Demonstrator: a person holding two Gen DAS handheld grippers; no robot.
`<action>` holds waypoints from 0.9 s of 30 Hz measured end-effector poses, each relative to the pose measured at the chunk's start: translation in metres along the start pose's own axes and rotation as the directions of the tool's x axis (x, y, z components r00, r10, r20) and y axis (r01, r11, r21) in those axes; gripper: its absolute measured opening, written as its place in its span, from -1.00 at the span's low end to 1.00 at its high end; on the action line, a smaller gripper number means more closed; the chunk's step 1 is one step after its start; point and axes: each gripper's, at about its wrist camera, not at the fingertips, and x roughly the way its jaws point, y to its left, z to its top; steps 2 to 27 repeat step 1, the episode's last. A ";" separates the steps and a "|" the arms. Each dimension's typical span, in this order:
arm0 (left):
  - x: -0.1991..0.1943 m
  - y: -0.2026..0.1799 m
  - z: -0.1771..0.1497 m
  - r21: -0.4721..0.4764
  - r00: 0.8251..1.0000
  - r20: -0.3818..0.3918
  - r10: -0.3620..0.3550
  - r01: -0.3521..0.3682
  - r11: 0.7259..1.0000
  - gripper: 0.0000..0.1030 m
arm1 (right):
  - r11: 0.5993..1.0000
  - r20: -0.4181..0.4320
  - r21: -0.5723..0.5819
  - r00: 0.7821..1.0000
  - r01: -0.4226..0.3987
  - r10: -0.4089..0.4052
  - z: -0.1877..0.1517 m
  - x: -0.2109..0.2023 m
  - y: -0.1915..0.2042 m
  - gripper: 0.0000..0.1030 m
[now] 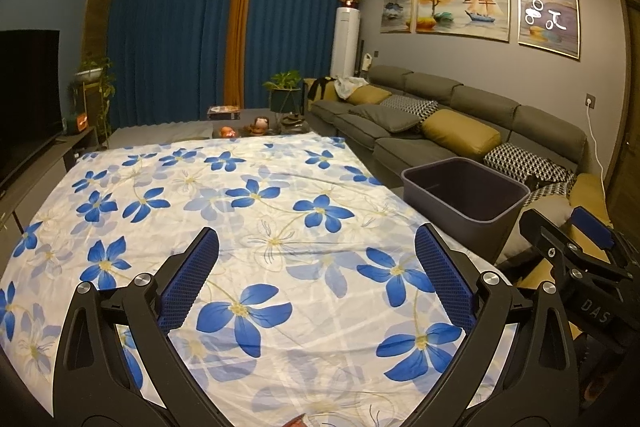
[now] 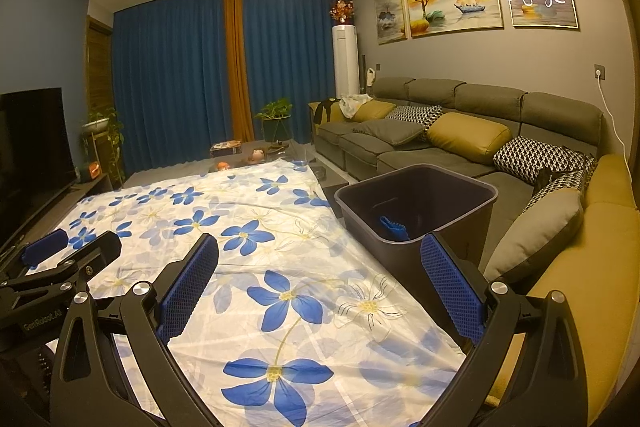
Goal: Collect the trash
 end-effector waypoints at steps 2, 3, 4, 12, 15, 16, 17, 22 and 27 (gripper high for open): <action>0.000 0.001 0.000 -0.002 1.000 0.001 0.001 -0.001 1.000 0.88 | 1.000 0.000 0.000 1.000 0.000 0.000 0.000 0.000 0.000 0.89; 0.000 0.001 0.000 -0.002 1.000 0.001 0.001 -0.001 1.000 0.88 | 1.000 0.000 0.000 1.000 0.000 0.000 0.000 0.000 0.000 0.89; 0.000 0.001 0.000 -0.002 1.000 0.001 0.001 -0.001 1.000 0.88 | 1.000 0.000 0.000 1.000 0.000 0.000 0.000 0.000 0.000 0.89; 0.000 0.001 0.000 -0.002 1.000 0.001 0.001 -0.001 1.000 0.88 | 1.000 0.000 0.000 1.000 0.000 0.000 0.000 0.000 0.000 0.89; 0.000 0.001 0.000 -0.002 1.000 0.001 0.001 -0.001 1.000 0.88 | 1.000 0.000 0.000 1.000 0.000 0.000 0.000 0.000 0.000 0.89; 0.000 0.001 0.000 -0.002 1.000 0.001 0.001 -0.001 1.000 0.88 | 1.000 0.000 0.000 1.000 0.000 0.000 0.000 0.000 0.000 0.89; 0.000 0.001 0.000 -0.002 1.000 0.001 0.001 -0.001 1.000 0.88 | 1.000 0.000 0.000 1.000 0.000 0.000 0.000 0.000 0.000 0.89; 0.000 0.001 0.000 -0.002 1.000 0.001 0.001 -0.001 1.000 0.88 | 1.000 0.000 0.000 1.000 0.000 0.000 0.000 0.000 0.000 0.89; 0.000 0.001 0.000 -0.002 1.000 0.001 0.001 -0.001 1.000 0.88 | 1.000 0.000 0.000 1.000 0.000 0.000 0.000 0.000 0.000 0.89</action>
